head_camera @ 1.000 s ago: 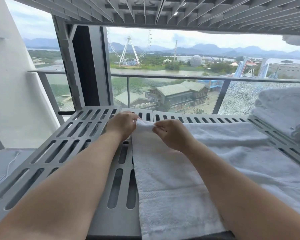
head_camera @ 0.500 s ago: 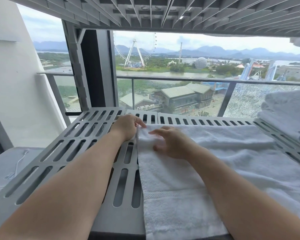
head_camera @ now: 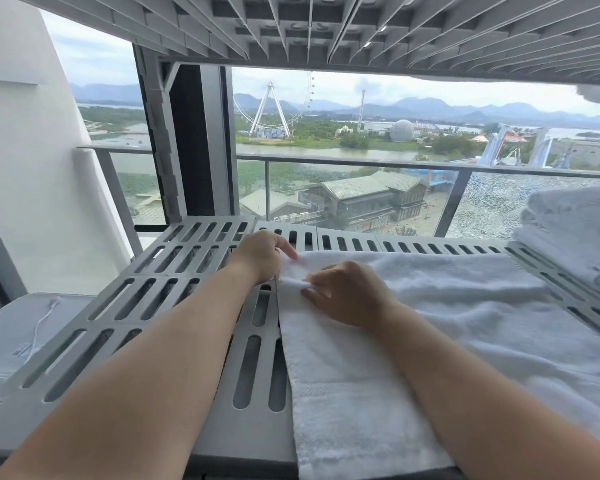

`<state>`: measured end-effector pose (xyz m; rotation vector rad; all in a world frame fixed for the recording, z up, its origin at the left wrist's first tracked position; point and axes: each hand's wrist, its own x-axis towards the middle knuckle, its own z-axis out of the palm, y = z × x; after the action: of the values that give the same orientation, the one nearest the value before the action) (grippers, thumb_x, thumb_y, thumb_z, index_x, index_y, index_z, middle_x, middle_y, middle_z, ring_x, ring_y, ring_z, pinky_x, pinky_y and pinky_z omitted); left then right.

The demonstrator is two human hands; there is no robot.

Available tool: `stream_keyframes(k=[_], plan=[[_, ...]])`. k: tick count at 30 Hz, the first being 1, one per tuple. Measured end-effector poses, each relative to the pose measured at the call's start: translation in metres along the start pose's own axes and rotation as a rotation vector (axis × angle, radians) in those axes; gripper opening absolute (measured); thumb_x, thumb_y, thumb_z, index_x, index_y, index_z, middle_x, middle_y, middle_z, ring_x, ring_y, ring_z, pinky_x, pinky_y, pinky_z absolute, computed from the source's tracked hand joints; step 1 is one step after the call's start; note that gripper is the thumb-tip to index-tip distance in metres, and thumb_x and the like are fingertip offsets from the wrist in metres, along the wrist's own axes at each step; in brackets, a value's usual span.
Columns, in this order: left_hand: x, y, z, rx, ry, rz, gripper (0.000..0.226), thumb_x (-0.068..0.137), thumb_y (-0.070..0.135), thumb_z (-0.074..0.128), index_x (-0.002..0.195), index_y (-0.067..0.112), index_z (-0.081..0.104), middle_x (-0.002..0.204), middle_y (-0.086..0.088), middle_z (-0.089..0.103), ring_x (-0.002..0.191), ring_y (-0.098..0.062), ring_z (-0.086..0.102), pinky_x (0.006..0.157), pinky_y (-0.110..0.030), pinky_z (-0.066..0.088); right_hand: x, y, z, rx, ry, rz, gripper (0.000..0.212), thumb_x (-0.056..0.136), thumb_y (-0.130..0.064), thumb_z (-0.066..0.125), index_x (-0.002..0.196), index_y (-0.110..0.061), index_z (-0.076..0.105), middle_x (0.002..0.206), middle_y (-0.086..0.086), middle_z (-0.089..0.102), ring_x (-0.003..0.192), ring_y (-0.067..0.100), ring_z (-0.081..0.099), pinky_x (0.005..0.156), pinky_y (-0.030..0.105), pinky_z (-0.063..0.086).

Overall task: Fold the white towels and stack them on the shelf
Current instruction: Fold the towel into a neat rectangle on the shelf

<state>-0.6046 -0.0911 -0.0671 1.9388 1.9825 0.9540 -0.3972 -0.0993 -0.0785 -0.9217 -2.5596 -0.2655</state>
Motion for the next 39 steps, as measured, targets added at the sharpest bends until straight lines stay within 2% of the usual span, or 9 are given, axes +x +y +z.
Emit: stream_keyframes(k=[2, 5, 10, 14, 19, 24, 31, 35, 39], plan=[[-0.002, 0.001, 0.002, 0.070, 0.019, 0.013, 0.059, 0.083, -0.007, 0.036, 0.079, 0.035, 0.077, 0.137, 0.001, 0.061, 0.076, -0.009, 0.062, 0.070, -0.034, 0.057, 0.001, 0.001, -0.001, 0.092, 0.007, -0.007, 0.040, 0.096, -0.057, 0.050, 0.100, -0.028, 0.079, 0.106, -0.009, 0.075, 0.098, 0.012, 0.069, 0.081, 0.032, 0.055], [-0.002, 0.002, 0.003, 0.124, 0.061, 0.016, 0.056, 0.080, -0.009, 0.037, 0.068, 0.030, 0.076, 0.124, 0.006, 0.063, 0.108, -0.015, 0.058, 0.094, -0.037, 0.050, 0.001, 0.006, 0.000, 0.206, -0.009, 0.015, 0.040, 0.098, -0.051, 0.052, 0.094, -0.024, 0.082, 0.109, -0.007, 0.075, 0.098, 0.011, 0.068, 0.082, 0.032, 0.055], [-0.003, 0.021, 0.005, 0.174, 0.054, 0.041, 0.053, 0.075, -0.011, 0.037, 0.061, 0.025, 0.073, 0.113, 0.008, 0.064, 0.106, -0.016, 0.058, 0.090, -0.034, 0.046, 0.007, 0.018, -0.002, 0.555, -0.046, 0.350, 0.048, 0.104, -0.038, 0.040, 0.088, -0.020, 0.082, 0.103, -0.001, 0.078, 0.098, 0.015, 0.068, 0.093, 0.033, 0.050], [-0.004, 0.050, 0.017, 0.143, -0.052, 0.071, 0.052, 0.081, -0.006, 0.037, 0.074, 0.032, 0.073, 0.115, 0.002, 0.066, 0.080, -0.012, 0.057, 0.073, -0.032, 0.048, -0.001, 0.042, -0.012, 0.448, -0.037, 0.428, 0.034, 0.096, -0.025, 0.049, 0.088, -0.017, 0.081, 0.100, 0.004, 0.078, 0.095, 0.021, 0.068, 0.085, 0.031, 0.052], [-0.003, 0.099, 0.048, 0.105, -0.165, 0.148, 0.046, 0.089, -0.002, 0.044, 0.098, 0.032, 0.073, 0.118, 0.006, 0.071, 0.111, -0.013, 0.063, 0.100, -0.033, 0.049, -0.040, 0.090, -0.028, 0.320, -0.037, 0.466, 0.024, 0.088, -0.017, 0.056, 0.095, -0.019, 0.079, 0.102, 0.002, 0.077, 0.099, 0.023, 0.068, 0.086, 0.027, 0.049], [-0.003, 0.147, 0.083, 0.246, -0.225, 0.179, 0.030, 0.095, 0.028, 0.062, 0.125, 0.028, 0.065, 0.134, 0.000, 0.062, 0.125, -0.020, 0.054, 0.105, -0.036, 0.041, -0.083, 0.147, -0.039, 0.234, -0.139, 0.523, 0.030, 0.093, -0.020, 0.052, 0.113, -0.025, 0.073, 0.119, 0.003, 0.071, 0.115, 0.024, 0.062, 0.100, 0.034, 0.048], [-0.013, 0.194, 0.138, 0.418, -0.375, 0.084, 0.073, 0.093, 0.064, 0.052, 0.152, 0.023, 0.037, 0.160, -0.005, 0.035, 0.146, -0.025, 0.032, 0.119, -0.041, 0.026, -0.130, 0.208, -0.058, 0.163, -0.340, 0.522, 0.055, 0.087, -0.003, 0.046, 0.139, -0.022, 0.052, 0.144, 0.007, 0.054, 0.132, 0.026, 0.048, 0.108, 0.036, 0.041], [-0.027, 0.192, 0.157, 0.566, -0.389, -0.009, 0.084, 0.093, 0.075, 0.032, 0.161, 0.031, 0.011, 0.168, -0.008, 0.005, 0.155, -0.025, 0.001, 0.125, -0.046, 0.003, -0.157, 0.231, -0.060, 0.088, -0.270, 0.526, 0.059, 0.088, 0.005, 0.041, 0.136, -0.027, 0.055, 0.139, 0.002, 0.058, 0.124, 0.026, 0.054, 0.106, 0.047, 0.044], [-0.038, 0.193, 0.158, 0.533, -0.302, 0.030, 0.066, 0.100, 0.063, 0.034, 0.158, 0.034, 0.022, 0.167, -0.004, 0.016, 0.154, -0.023, 0.012, 0.124, -0.044, 0.014, -0.168, 0.238, -0.055, 0.054, -0.132, 0.490, 0.056, 0.092, 0.004, 0.039, 0.131, -0.028, 0.063, 0.127, 0.003, 0.066, 0.119, 0.027, 0.059, 0.107, 0.051, 0.043]])
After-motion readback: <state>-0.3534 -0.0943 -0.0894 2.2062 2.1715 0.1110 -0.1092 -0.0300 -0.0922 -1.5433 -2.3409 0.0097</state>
